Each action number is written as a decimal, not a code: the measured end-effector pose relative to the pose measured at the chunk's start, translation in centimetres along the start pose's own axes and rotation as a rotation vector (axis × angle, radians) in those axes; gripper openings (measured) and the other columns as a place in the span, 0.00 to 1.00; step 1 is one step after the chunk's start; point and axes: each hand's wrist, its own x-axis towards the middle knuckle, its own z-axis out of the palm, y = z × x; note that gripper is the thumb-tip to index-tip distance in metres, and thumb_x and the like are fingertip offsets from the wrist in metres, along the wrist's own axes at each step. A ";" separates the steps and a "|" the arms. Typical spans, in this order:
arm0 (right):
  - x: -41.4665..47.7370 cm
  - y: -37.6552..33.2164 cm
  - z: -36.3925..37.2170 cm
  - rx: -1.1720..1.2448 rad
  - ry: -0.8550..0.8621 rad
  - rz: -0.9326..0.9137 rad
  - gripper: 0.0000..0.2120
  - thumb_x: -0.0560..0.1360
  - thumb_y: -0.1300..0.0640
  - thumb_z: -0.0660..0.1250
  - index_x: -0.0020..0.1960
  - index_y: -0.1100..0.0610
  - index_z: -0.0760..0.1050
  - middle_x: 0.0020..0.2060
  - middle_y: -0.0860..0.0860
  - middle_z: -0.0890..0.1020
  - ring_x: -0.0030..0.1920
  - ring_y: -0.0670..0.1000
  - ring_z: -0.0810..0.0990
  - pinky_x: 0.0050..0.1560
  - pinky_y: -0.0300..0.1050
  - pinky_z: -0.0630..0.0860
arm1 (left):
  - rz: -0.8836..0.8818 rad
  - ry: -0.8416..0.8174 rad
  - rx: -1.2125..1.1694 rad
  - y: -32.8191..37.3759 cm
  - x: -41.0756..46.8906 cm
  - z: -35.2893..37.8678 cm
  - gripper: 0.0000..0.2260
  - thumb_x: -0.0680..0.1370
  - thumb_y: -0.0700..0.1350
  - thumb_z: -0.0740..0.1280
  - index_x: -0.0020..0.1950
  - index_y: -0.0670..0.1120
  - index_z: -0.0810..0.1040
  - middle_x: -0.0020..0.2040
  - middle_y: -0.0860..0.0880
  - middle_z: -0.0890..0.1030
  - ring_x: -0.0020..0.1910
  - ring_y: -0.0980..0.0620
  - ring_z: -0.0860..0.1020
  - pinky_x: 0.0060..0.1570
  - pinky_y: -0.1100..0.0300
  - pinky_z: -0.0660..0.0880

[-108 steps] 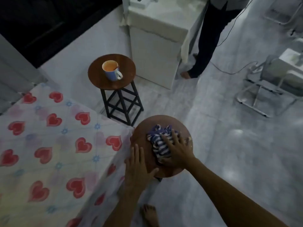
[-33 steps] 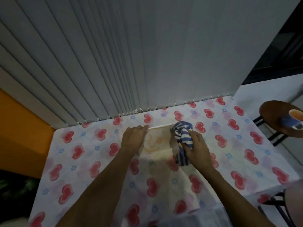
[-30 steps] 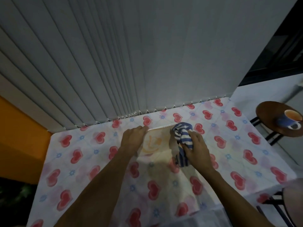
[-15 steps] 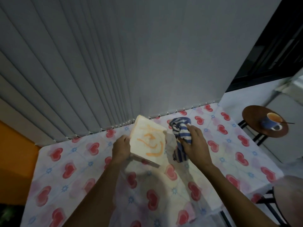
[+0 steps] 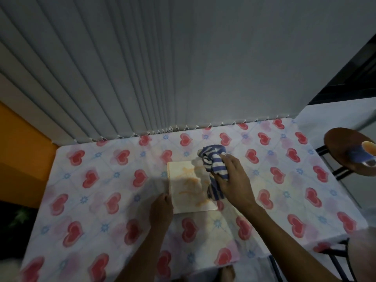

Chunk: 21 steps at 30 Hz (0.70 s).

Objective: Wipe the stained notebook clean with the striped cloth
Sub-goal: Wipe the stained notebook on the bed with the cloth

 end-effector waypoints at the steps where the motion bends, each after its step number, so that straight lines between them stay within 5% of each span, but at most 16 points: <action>1: -0.1 0.1 0.5 0.007 -0.010 -0.004 0.26 0.78 0.54 0.70 0.74 0.59 0.67 0.70 0.57 0.73 0.66 0.57 0.75 0.66 0.53 0.74 | 0.046 0.038 0.084 0.0 0.0 -0.3 0.15 0.87 0.48 0.58 0.58 0.41 0.82 0.56 0.39 0.84 0.57 0.38 0.82 0.55 0.48 0.79; 3: -0.2 0.2 1.3 0.030 -0.035 -0.011 0.27 0.77 0.56 0.71 0.73 0.59 0.68 0.69 0.58 0.74 0.65 0.57 0.75 0.65 0.53 0.75 | 0.198 0.114 0.242 -0.1 0.4 -0.7 0.16 0.84 0.53 0.63 0.63 0.43 0.81 0.59 0.41 0.83 0.59 0.39 0.81 0.55 0.47 0.80; 5: -0.4 0.3 2.2 0.041 -0.069 -0.042 0.29 0.76 0.57 0.73 0.73 0.59 0.68 0.68 0.58 0.74 0.63 0.58 0.76 0.62 0.54 0.76 | 0.416 0.145 0.433 -0.7 1.4 -0.9 0.30 0.79 0.60 0.70 0.72 0.41 0.77 0.68 0.39 0.81 0.64 0.38 0.81 0.57 0.45 0.80; 7: -0.6 0.4 3.1 0.056 -0.093 -0.084 0.30 0.73 0.56 0.75 0.72 0.60 0.70 0.67 0.59 0.75 0.62 0.58 0.77 0.60 0.53 0.78 | 0.550 0.123 0.567 -0.9 2.7 -1.2 0.44 0.74 0.70 0.68 0.79 0.40 0.69 0.77 0.38 0.73 0.73 0.38 0.76 0.65 0.41 0.77; 11: -1.1 1.0 5.6 0.090 -0.110 -0.097 0.31 0.72 0.55 0.76 0.71 0.61 0.71 0.66 0.58 0.77 0.61 0.57 0.78 0.59 0.52 0.78 | 0.667 0.025 0.652 -2.0 5.4 -1.2 0.55 0.68 0.79 0.62 0.80 0.37 0.67 0.79 0.35 0.69 0.77 0.34 0.70 0.70 0.33 0.71; 15: -1.4 1.8 8.2 0.037 -0.173 -0.118 0.29 0.75 0.50 0.73 0.72 0.59 0.71 0.69 0.58 0.75 0.64 0.60 0.77 0.60 0.54 0.78 | 0.647 -0.093 0.690 -3.4 7.1 -0.8 0.57 0.68 0.82 0.58 0.83 0.41 0.61 0.84 0.39 0.59 0.83 0.38 0.60 0.76 0.31 0.63; 21: -2.6 3.2 11.3 -0.169 -0.240 -0.098 0.31 0.75 0.44 0.71 0.73 0.55 0.70 0.71 0.59 0.71 0.64 0.63 0.73 0.59 0.61 0.76 | 0.665 -0.040 0.697 -5.6 6.6 0.1 0.53 0.73 0.81 0.52 0.84 0.44 0.60 0.84 0.42 0.61 0.83 0.42 0.61 0.77 0.36 0.64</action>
